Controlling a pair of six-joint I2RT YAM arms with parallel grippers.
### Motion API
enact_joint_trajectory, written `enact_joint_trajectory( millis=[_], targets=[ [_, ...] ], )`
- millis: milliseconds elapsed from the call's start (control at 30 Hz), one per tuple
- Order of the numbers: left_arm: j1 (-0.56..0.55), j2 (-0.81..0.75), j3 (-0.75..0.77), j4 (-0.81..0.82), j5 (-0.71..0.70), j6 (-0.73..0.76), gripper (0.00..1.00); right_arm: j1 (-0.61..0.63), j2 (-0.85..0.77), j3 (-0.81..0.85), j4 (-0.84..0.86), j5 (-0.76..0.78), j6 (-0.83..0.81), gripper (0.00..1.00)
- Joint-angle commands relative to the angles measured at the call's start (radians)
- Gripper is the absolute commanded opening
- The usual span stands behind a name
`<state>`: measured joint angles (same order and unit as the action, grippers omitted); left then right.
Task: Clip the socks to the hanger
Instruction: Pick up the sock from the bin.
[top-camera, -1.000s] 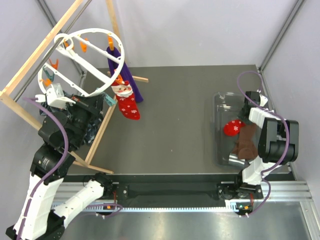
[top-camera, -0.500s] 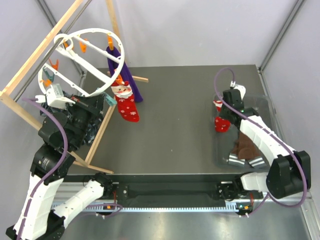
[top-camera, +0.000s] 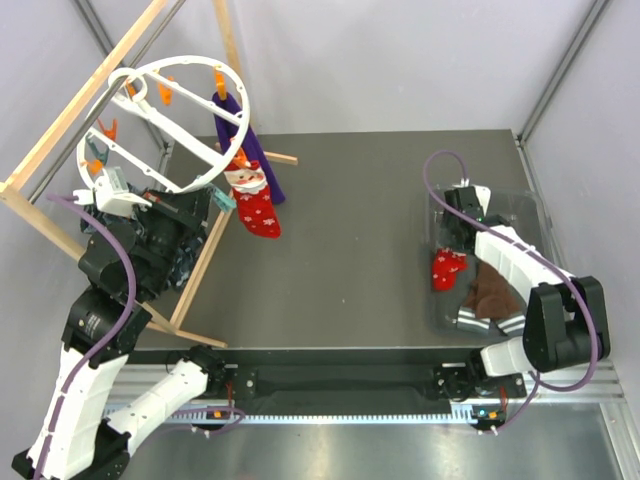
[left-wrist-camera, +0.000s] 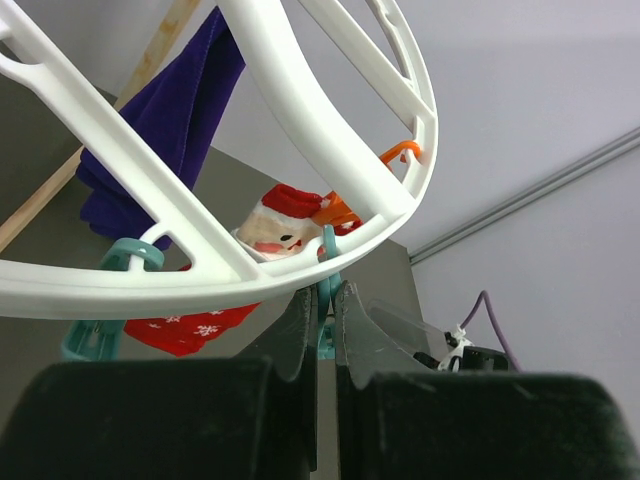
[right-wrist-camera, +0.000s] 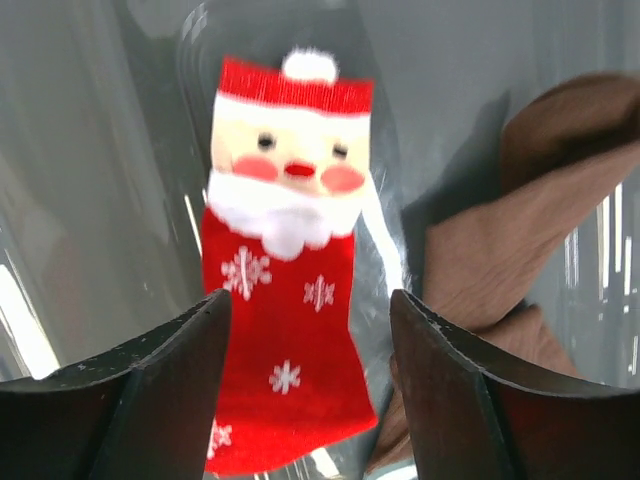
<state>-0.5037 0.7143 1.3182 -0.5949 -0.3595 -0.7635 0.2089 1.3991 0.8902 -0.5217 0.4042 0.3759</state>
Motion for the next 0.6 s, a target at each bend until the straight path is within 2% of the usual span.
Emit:
enact_joint_trajectory(
  millis=[0,100,400,567],
  targets=[
    [-0.002,0.014,0.001,-0.019,0.06,-0.017,0.0,-0.051,0.021,0.098,0.032,0.013,-0.029,0.63],
    [-0.002,0.016,0.009,-0.028,0.056,-0.014,0.0,-0.103,0.037,0.133,0.054,-0.014,-0.02,0.58],
    [-0.002,0.039,0.022,-0.02,0.062,-0.007,0.0,-0.121,0.231,0.15,0.13,-0.1,0.001,0.56],
    [-0.002,0.047,0.024,-0.013,0.082,-0.002,0.0,-0.118,0.265,0.118,0.134,-0.102,0.021,0.57]
  ],
)
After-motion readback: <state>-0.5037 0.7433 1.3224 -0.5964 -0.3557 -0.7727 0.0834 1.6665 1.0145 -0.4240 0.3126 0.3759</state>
